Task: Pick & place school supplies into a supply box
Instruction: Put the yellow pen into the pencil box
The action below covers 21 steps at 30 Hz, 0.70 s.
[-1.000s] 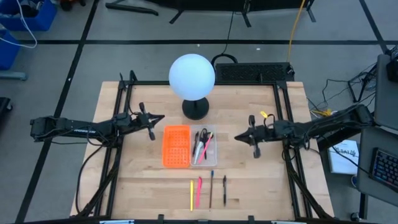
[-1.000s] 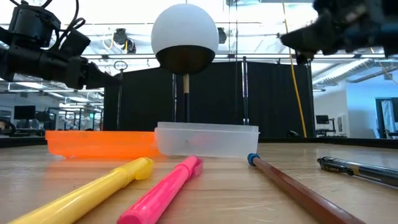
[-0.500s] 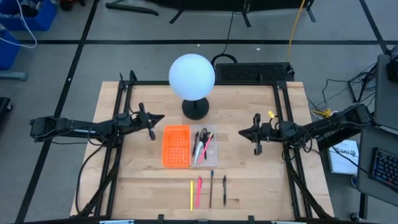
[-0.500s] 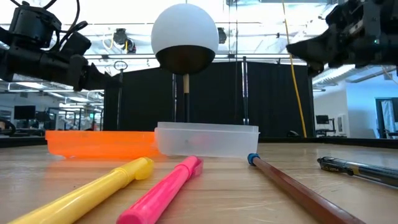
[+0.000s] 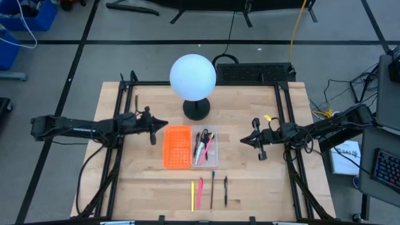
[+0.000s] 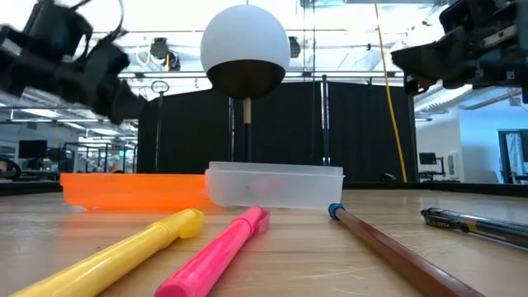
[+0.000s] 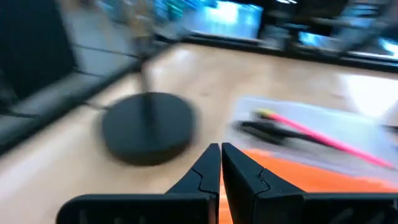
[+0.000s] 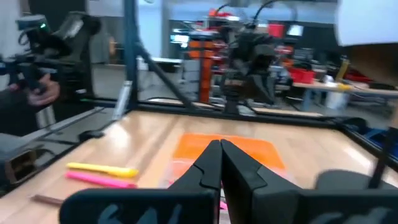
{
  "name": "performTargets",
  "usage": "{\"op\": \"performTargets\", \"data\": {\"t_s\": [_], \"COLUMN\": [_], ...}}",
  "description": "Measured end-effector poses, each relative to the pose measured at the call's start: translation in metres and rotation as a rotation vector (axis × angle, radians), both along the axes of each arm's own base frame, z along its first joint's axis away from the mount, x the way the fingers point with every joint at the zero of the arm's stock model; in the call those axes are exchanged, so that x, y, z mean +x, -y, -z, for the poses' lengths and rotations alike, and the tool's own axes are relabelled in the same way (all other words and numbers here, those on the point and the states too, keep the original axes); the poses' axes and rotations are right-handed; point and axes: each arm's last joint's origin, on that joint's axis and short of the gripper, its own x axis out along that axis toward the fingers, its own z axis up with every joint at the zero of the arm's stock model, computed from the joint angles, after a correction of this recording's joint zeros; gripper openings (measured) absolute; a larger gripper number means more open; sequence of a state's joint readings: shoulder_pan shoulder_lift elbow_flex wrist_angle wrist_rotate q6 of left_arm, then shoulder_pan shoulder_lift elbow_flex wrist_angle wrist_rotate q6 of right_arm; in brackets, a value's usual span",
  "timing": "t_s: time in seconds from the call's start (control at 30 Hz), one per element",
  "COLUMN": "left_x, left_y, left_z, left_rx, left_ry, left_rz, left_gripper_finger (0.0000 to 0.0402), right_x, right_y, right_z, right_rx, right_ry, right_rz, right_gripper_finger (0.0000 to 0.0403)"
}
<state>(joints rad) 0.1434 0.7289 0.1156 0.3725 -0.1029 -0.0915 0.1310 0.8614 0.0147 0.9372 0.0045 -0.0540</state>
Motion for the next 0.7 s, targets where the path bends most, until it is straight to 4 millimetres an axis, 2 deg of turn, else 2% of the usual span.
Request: {"op": "performTargets", "data": {"t_s": [0.17, 0.3, 0.5, 0.7], "left_x": [0.026, 0.045, 0.07, 0.099], "left_y": [0.019, 0.034, 0.062, 0.097], "left_z": [-0.046, -0.079, -0.091, -0.079], "left_rx": [0.032, 0.034, -0.035, -0.091], "left_ry": [-0.179, -0.219, -0.323, -0.401], "left_rz": [0.027, 0.056, 0.122, 0.173], "left_gripper_finger": [0.0021, 0.0021, 0.0021, 0.0021], "right_x": [0.0, -0.001, -0.001, -0.001], "right_y": [0.0, 0.0, 0.0, 0.0], "right_z": [0.0, -0.005, -0.008, -0.008], "right_rx": [-0.003, -0.003, -0.001, -0.008], "right_ry": [0.004, 0.053, 0.089, 0.086], "right_rz": [-0.004, 0.0, 0.0, 0.0], "right_gripper_finger": [0.0, 0.0, 0.0, 0.0]}}
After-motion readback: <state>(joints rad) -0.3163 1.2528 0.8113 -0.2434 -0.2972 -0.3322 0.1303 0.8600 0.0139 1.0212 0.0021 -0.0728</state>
